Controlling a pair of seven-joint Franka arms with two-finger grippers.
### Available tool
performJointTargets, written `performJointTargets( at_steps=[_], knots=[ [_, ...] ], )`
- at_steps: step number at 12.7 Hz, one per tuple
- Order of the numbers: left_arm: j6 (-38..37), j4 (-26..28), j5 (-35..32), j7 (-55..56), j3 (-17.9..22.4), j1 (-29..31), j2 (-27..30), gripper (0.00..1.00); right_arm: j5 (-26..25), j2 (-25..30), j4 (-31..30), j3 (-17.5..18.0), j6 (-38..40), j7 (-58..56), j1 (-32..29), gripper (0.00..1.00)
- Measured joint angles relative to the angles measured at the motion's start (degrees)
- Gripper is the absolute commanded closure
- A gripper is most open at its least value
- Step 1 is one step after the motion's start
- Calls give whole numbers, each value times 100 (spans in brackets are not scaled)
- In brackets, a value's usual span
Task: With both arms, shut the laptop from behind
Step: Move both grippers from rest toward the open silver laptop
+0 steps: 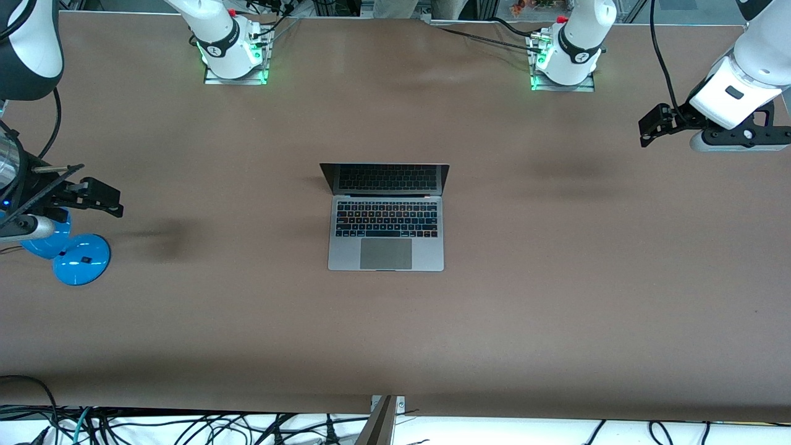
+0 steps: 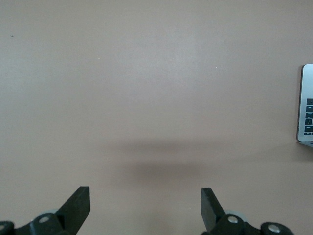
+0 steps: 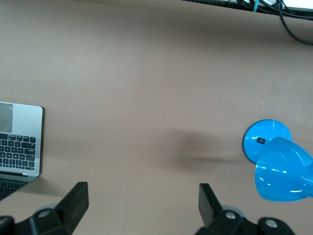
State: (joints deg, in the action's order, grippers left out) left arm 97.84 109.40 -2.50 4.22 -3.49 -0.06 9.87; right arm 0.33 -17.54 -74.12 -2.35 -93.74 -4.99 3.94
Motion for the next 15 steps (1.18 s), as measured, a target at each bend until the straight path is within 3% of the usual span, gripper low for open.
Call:
performJointTargets(
  at_steps=[10, 15],
  knots=[
    [0, 2, 43, 0, -3, -1, 0, 0, 19, 19, 1, -72, 137, 0, -9, 0],
    [0, 24, 73, 26, -103, -20, 0, 0, 735, 26, 1, 0, 607, 0, 32, 0]
  ],
)
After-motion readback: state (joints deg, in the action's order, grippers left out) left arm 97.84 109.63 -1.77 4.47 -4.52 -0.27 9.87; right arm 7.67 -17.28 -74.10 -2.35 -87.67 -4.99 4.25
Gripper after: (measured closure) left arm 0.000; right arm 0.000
